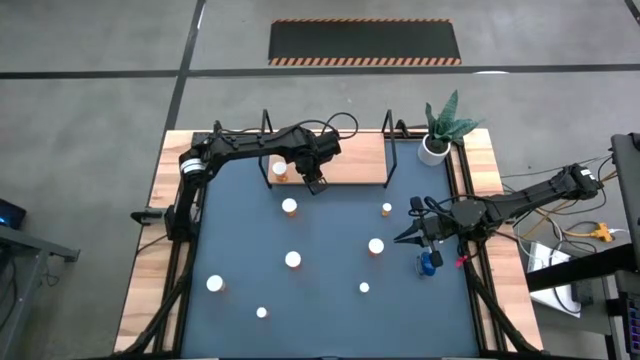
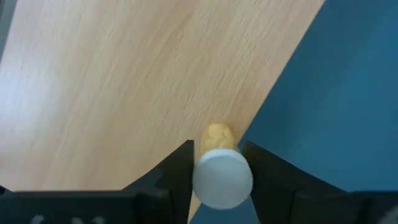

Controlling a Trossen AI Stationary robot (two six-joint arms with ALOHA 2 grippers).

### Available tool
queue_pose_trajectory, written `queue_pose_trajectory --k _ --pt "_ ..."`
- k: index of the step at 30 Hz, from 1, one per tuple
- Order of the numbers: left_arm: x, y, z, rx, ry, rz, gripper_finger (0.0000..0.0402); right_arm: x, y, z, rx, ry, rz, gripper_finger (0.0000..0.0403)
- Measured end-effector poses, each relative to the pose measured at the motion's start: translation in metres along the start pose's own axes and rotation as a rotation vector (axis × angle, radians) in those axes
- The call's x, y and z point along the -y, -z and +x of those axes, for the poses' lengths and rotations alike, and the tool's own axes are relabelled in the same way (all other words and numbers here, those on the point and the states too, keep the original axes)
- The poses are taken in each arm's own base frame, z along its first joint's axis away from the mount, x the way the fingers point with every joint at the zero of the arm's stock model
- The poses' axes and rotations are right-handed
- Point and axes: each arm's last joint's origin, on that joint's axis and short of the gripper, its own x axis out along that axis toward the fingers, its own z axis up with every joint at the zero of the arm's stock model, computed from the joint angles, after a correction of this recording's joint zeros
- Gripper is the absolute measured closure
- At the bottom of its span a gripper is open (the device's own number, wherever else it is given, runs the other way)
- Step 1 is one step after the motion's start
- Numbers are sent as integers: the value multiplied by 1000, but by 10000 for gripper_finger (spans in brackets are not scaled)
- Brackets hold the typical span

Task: Pick and place medicine bottles onto shelf by color
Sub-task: Put the top left yellow pill bottle on the shelf, then put the orange pill bottle on the shelf

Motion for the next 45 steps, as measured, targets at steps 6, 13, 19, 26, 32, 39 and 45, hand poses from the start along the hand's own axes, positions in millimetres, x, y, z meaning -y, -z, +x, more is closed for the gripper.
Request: queue_pose_trajectory --k 6,13,19,26,32,39,45 --pt "-3 0 0 -2 -2 -6 249 0 0 0 0 0 3 390" --pt "-5 0 -6 1 -4 9 244 0 0 0 0 0 3 390" --pt "-6 0 -5 2 -43 16 244 0 0 0 0 0 3 390" --pt "-8 2 -22 14 -42 17 243 0 0 0 0 2 28 390" --pt "6 11 -66 128 2 25 244 0 1 1 -8 11 74 390" --pt "64 37 -125 393 121 147 244 2 -2 3 19 47 96 390" --pt "117 71 -148 651 259 305 244 2 -3 9 34 64 120 390"
